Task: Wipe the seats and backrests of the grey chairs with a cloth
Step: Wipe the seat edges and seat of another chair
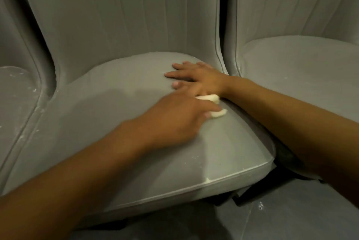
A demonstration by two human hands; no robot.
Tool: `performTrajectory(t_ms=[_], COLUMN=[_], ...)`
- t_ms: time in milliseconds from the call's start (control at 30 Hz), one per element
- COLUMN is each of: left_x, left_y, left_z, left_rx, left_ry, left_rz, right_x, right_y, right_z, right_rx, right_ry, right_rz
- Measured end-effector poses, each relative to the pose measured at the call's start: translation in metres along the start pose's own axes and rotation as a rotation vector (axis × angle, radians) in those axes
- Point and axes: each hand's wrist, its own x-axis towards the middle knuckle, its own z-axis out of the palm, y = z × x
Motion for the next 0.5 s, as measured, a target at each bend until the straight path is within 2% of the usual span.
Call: performTrajectory(t_ms=[100, 200, 400, 500], left_x=[0.014, 0.024, -0.007, -0.016], left_y=[0.046, 0.064, 0.051, 0.024], left_z=[0.018, 0.022, 0.009, -0.007], left_rx=[-0.006, 0.005, -0.066, -0.063], left_ry=[0.039, -0.026, -0.087, -0.125], left_rz=[0.076, 0.073, 0.358, 0.286], right_x=[0.000, -0.003, -0.004, -0.003], right_y=[0.005, 0.007, 0.004, 0.004], right_z=[-0.006, -0.001, 0.003, 0.003], right_rx=[0.064, -0.003, -0.024, 0.002], right_ry=[-0.049, -0.026, 0.024, 0.006], right_rz=[-0.029, -0.036, -0.020, -0.022])
